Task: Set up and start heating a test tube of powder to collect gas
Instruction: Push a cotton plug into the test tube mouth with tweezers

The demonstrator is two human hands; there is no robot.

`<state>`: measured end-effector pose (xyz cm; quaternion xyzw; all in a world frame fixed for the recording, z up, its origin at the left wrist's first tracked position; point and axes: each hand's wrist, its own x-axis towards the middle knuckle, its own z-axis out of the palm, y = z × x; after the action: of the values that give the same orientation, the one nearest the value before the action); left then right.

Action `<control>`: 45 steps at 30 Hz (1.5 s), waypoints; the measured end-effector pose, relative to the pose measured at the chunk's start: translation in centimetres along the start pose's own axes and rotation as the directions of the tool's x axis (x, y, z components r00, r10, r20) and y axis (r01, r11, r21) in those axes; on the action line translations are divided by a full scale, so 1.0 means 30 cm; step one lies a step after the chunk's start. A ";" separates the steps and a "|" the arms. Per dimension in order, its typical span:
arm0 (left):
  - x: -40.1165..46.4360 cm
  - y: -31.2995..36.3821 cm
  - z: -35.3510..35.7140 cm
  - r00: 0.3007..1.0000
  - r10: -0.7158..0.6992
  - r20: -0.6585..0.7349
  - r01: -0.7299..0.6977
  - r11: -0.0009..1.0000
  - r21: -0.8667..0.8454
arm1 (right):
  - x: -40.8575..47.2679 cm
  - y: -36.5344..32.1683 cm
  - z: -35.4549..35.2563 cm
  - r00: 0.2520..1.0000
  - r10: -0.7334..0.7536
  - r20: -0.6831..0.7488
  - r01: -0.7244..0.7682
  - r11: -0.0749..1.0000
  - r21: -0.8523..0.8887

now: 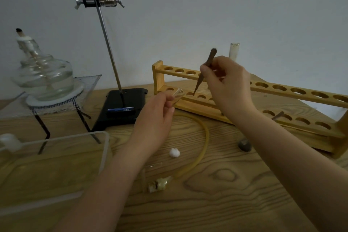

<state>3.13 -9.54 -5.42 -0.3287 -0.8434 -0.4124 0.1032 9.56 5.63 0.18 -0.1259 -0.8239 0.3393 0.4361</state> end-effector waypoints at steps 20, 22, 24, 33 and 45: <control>-0.108 -0.070 0.014 0.993 0.104 -0.060 -0.099 0.992 0.083 | -0.272 0.097 0.046 0.869 0.264 0.418 -0.358 0.919 0.164; -0.111 -0.078 0.018 0.991 0.121 -0.065 -0.114 0.989 0.097 | -0.283 0.100 0.051 0.868 0.255 0.425 -0.343 0.929 0.142; -0.116 -0.086 0.021 0.988 0.136 -0.066 -0.129 0.987 0.099 | -0.291 0.099 0.053 0.868 0.242 0.434 -0.328 0.935 0.134; -0.131 -0.103 0.025 0.986 0.153 -0.062 -0.143 0.980 0.140 | -0.306 0.090 0.052 0.845 0.197 0.497 -0.324 0.928 0.184; -0.135 -0.110 0.032 0.985 0.164 -0.056 -0.153 0.976 0.157 | -0.289 0.110 0.032 0.841 0.227 0.492 -0.393 0.881 0.264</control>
<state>4.20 -12.18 -9.93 -0.3716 -0.8394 -0.3485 0.1895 13.59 3.29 -7.88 -0.0976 -0.7946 0.5688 0.1888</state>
